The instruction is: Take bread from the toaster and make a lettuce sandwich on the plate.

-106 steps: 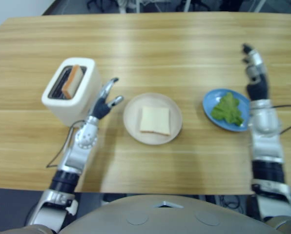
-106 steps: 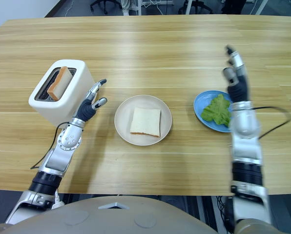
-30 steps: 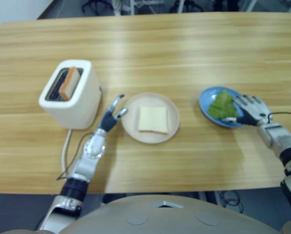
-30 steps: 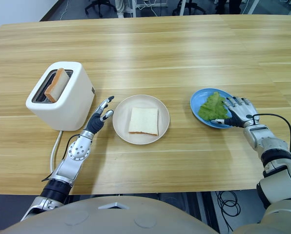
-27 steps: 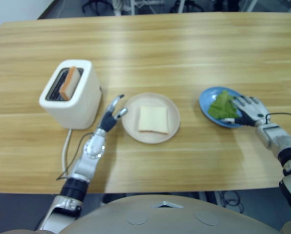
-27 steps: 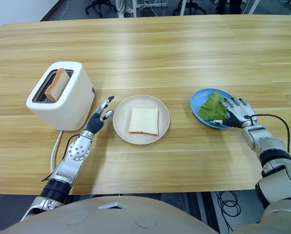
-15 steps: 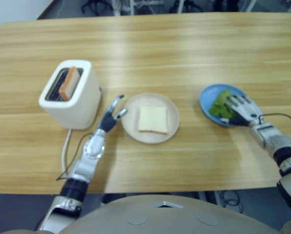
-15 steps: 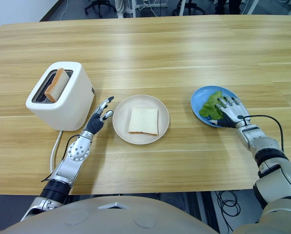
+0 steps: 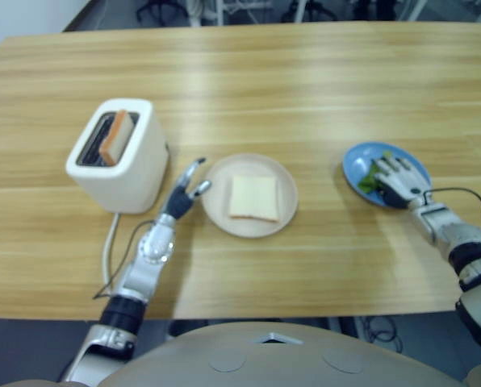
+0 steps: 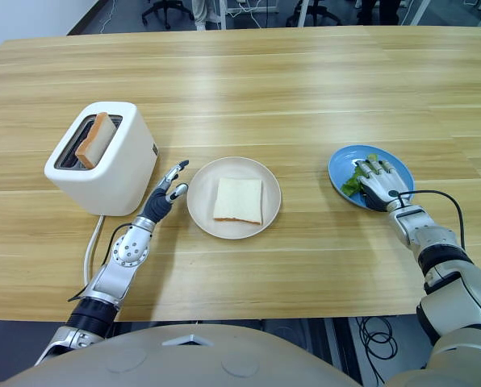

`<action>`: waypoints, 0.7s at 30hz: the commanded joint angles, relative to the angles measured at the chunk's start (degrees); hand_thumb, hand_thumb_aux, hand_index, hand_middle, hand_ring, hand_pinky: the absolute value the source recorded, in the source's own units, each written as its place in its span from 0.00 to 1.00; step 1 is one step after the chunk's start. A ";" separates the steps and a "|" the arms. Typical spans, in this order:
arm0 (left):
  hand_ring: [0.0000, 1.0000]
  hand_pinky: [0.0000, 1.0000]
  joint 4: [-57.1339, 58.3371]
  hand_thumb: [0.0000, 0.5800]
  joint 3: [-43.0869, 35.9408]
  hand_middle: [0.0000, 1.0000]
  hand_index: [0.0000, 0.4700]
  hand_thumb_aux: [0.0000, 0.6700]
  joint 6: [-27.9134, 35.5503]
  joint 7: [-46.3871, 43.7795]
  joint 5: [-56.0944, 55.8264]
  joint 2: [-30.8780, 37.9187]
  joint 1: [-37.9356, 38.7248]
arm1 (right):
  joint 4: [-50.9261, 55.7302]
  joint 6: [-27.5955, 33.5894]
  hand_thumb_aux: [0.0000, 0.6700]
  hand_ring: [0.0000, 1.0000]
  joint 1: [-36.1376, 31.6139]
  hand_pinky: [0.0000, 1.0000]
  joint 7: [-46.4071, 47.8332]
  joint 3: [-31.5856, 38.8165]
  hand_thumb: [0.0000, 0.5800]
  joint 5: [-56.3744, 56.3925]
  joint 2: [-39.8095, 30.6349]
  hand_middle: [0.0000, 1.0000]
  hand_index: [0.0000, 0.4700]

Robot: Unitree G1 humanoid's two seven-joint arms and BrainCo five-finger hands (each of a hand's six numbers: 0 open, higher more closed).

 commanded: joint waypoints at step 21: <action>0.00 0.00 1.63 0.00 -0.40 0.00 0.00 0.00 -0.14 -0.11 0.19 -0.17 -0.22 | -28.62 4.82 1.00 1.00 11.75 1.00 0.15 -14.18 1.00 5.34 -7.29 1.00 0.98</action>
